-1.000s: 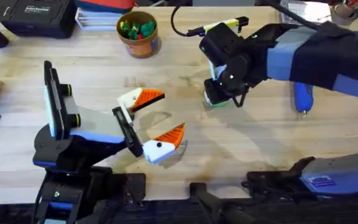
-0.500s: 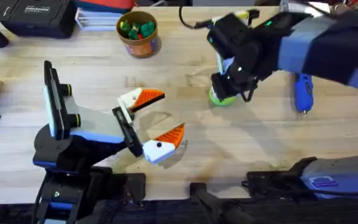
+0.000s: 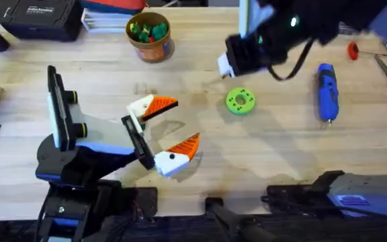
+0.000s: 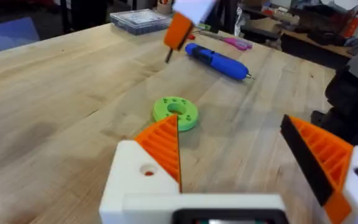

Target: Pick up the gripper from the table and insert it into the empty holder that is missing its gripper. Then pick up a screw, insert it into the mounting hole, and use the screwdriver to tighten it. Finally, clean up the table by picking up the vegetable and placing it into the bucket.

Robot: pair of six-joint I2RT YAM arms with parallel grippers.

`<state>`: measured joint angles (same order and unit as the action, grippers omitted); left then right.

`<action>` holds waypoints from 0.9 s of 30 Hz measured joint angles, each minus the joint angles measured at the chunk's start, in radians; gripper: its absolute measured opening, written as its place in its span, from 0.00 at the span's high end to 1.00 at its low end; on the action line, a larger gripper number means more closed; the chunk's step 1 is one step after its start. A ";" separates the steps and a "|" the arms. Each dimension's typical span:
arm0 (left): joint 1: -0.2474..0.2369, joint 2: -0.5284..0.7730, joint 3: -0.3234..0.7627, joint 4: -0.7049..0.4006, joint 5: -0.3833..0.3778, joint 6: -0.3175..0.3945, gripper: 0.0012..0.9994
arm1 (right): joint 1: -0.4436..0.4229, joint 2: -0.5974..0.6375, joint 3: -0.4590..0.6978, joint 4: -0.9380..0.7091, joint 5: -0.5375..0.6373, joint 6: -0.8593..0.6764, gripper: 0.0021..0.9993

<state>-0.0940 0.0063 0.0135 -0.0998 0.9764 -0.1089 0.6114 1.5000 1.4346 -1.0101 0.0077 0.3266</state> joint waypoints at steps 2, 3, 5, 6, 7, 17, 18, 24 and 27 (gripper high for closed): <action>0.000 0.000 0.000 0.000 0.000 0.000 0.01 | 0.019 0.033 0.088 -0.045 -0.026 -0.022 0.99; 0.000 0.000 0.000 0.000 0.000 0.000 0.01 | 0.032 0.054 0.136 -0.066 -0.039 -0.038 0.99; 0.000 0.000 0.000 0.000 0.000 0.000 0.01 | 0.062 0.101 0.225 -0.111 -0.061 -0.069 0.99; 0.000 0.000 0.000 0.000 0.000 0.000 0.01 | 0.081 0.130 0.272 -0.132 -0.075 -0.089 0.99; 0.000 0.000 0.000 0.000 0.000 0.000 0.01 | 0.096 0.154 0.307 -0.148 -0.090 -0.103 0.99; 0.000 0.000 0.000 0.000 0.000 0.000 0.01 | 0.226 0.300 0.441 -0.147 -0.216 -0.199 0.99; 0.000 0.000 0.000 0.000 0.000 0.000 0.01 | 0.235 0.300 0.441 -0.145 -0.220 -0.205 0.99; 0.000 0.000 0.000 0.000 0.000 0.000 0.01 | 0.284 0.300 0.444 -0.108 -0.227 -0.258 0.99; 0.000 0.000 0.000 0.000 0.000 0.000 0.01 | 0.302 0.300 0.444 -0.091 -0.227 -0.274 0.99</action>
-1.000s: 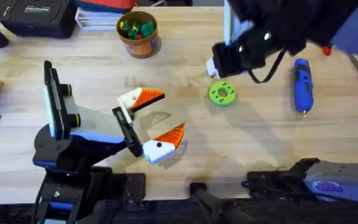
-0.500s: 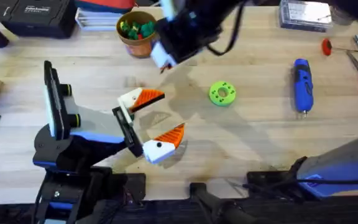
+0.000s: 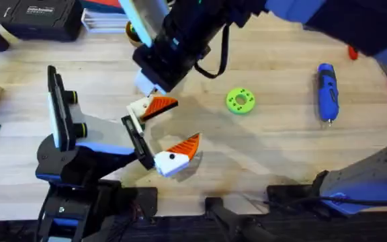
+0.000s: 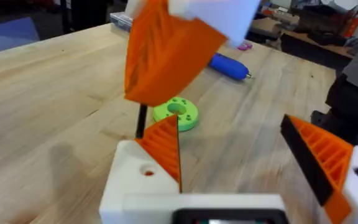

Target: Pick up the gripper from the table and insert it into the empty holder that is missing its gripper. Then pick up a screw, insert it into the mounting hole, and use the screwdriver to tighten it. Finally, clean up the table by picking up the vegetable and placing it into the bucket.

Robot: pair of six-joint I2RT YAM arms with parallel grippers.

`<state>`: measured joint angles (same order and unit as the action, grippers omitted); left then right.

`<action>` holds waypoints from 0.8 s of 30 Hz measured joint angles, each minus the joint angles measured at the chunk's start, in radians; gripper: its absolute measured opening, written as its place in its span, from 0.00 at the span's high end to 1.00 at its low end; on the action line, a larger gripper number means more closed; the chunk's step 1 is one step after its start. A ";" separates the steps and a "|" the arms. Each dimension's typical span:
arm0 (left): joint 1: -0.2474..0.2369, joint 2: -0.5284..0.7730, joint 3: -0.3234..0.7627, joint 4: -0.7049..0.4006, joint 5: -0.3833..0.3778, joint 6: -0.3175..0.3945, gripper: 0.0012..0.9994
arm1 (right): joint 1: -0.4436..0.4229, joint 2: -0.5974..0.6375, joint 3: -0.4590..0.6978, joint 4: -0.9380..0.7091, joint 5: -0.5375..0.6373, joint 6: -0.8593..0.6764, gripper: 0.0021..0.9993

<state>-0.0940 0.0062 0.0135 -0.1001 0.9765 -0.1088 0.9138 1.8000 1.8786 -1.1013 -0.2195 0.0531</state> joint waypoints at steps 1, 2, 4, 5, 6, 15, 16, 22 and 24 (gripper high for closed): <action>0.000 0.000 0.000 0.000 0.000 0.000 0.01 | 0.005 0.000 0.000 0.002 -0.001 -0.002 0.99; 0.000 0.000 0.000 0.000 0.000 0.000 0.01 | 0.009 0.000 0.000 0.002 -0.003 -0.004 0.99; 0.000 0.000 0.000 0.000 0.000 0.000 0.01 | 0.016 0.000 0.000 0.002 -0.006 -0.007 0.99; 0.000 0.000 0.000 0.000 0.000 0.000 0.01 | 0.019 0.000 0.000 0.002 -0.006 -0.009 0.99; 0.000 0.000 0.000 0.000 0.000 0.000 0.01 | 0.021 0.000 0.000 0.002 -0.006 -0.009 0.99; 0.000 0.000 0.000 0.000 0.000 -0.001 0.01 | 0.027 0.035 0.003 -0.001 -0.006 -0.009 0.99; 0.000 0.000 0.000 0.000 0.000 -0.001 0.01 | 0.028 0.038 0.003 -0.001 -0.007 -0.009 0.99; 0.000 0.000 0.000 0.000 0.000 0.000 0.01 | 0.035 0.039 0.003 -0.005 -0.007 -0.009 0.99; 0.000 0.000 0.000 0.000 0.000 0.000 0.01 | 0.037 0.039 0.003 -0.009 -0.007 -0.009 0.99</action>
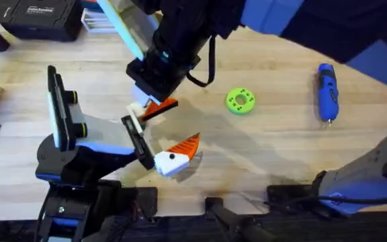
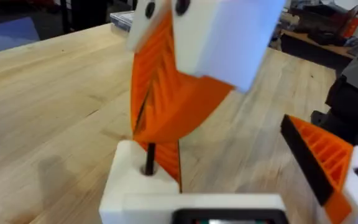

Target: Pick up the gripper from the table and insert it into the empty holder that is missing its gripper. Then pick up a screw, insert it into the mounting hole, and use the screwdriver to tighten it. Finally, clean up the table by picking up the vegetable and placing it into the bucket.

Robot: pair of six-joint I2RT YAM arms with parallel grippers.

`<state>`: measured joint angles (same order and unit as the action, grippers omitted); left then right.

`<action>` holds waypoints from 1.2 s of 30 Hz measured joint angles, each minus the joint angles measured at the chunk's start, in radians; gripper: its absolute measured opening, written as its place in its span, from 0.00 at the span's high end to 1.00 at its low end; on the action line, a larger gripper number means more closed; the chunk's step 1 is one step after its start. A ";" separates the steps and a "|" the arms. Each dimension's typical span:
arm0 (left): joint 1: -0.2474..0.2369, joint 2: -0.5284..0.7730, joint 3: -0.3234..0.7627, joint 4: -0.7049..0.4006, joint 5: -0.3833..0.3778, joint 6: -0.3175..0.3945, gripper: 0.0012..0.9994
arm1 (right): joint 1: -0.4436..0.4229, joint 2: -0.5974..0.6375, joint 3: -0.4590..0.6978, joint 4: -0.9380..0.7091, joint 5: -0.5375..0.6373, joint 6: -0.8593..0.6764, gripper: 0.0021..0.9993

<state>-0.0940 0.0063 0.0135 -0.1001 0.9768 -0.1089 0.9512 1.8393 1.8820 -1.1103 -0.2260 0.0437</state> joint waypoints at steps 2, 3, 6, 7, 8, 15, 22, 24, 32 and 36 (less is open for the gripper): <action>0.000 0.000 0.000 0.000 0.000 0.000 0.01 | 0.001 0.000 0.000 -0.008 0.000 0.000 0.99; 0.000 0.000 0.000 0.000 0.000 0.000 0.01 | 0.001 0.000 0.000 -0.013 0.000 0.000 0.99; 0.000 0.000 0.000 0.000 0.000 0.000 0.01 | 0.001 0.000 0.000 -0.020 0.000 0.000 0.99; 0.000 0.000 0.000 0.000 0.000 0.000 0.01 | 0.001 0.000 0.000 -0.021 0.000 0.000 0.99; 0.000 0.000 0.000 0.000 0.000 0.000 0.01 | 0.001 0.000 0.000 -0.021 0.000 0.000 0.99; 0.000 0.000 0.000 0.000 0.000 0.000 0.01 | 0.003 0.000 0.000 -0.019 0.000 0.000 1.00; 0.000 0.000 0.000 0.000 -0.004 -0.005 0.01 | 0.008 0.010 0.002 -0.017 0.001 0.000 1.00; 0.000 0.000 0.000 0.000 -0.005 -0.008 0.01 | 0.008 0.013 0.002 -0.014 0.002 0.000 1.00; 0.000 0.000 0.000 0.000 0.000 -0.007 0.01 | 0.014 0.013 0.003 0.031 0.003 0.000 1.00; 0.000 0.000 0.000 0.000 0.000 -0.004 0.01 | 0.016 0.013 0.003 0.033 0.002 0.000 1.00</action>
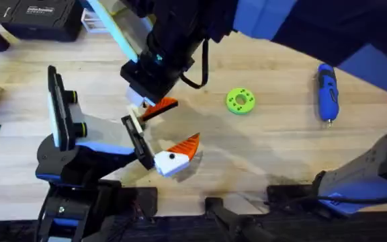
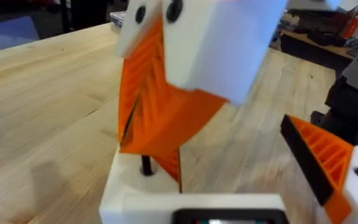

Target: Pick up the gripper from the table and insert it into the empty holder that is missing its gripper. Then pick up a screw, insert it into the mounting hole, and use the screwdriver to tighten it. Finally, clean up the table by picking up the vegetable and placing it into the bucket.

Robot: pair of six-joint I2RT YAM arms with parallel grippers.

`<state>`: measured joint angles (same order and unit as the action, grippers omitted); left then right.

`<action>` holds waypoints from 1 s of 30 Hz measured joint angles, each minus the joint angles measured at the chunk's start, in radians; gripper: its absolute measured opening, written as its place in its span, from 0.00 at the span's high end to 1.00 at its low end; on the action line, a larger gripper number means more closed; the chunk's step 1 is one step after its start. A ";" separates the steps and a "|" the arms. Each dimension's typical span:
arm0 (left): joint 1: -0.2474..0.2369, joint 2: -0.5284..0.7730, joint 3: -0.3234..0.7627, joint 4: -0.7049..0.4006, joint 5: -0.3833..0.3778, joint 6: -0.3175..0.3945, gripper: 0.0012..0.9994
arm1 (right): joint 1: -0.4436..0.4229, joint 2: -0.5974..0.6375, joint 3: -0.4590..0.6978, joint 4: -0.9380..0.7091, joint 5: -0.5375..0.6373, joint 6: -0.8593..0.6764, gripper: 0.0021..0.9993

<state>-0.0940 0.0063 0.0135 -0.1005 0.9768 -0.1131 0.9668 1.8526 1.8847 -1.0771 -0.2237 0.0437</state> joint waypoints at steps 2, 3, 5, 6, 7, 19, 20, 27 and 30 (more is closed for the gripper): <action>0.000 0.000 0.000 0.000 0.000 0.000 0.01 | 0.000 0.000 0.000 0.000 0.000 0.000 1.00; 0.000 0.000 0.000 0.000 0.000 0.000 0.01 | 0.000 0.000 0.000 0.000 0.000 0.000 1.00; 0.000 0.000 0.000 0.000 0.000 0.000 0.01 | 0.000 0.000 0.000 0.000 0.004 0.000 1.00; 0.000 0.000 0.000 0.000 0.000 0.000 0.01 | 0.000 0.000 0.000 0.000 0.012 0.000 1.00; 0.000 0.000 0.000 0.000 0.000 0.001 0.01 | 0.000 0.000 0.000 0.000 0.020 0.000 1.00; 0.000 0.000 0.000 0.000 0.000 0.001 0.01 | 0.003 -0.045 0.021 -0.004 0.059 0.000 1.00; 0.000 0.000 0.000 0.000 0.000 0.001 0.01 | 0.004 -0.046 0.022 -0.005 0.060 0.000 1.00; 0.000 0.000 0.000 0.000 0.000 0.001 0.01 | 0.012 -0.046 0.024 -0.016 0.063 0.000 1.00; 0.000 0.000 0.000 0.000 0.000 0.001 0.01 | 0.014 -0.046 0.024 -0.020 0.063 0.000 1.00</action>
<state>-0.0940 0.0063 0.0135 -0.1001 0.9768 -0.1120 0.9807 1.8066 1.9083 -1.0967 -0.1607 0.0441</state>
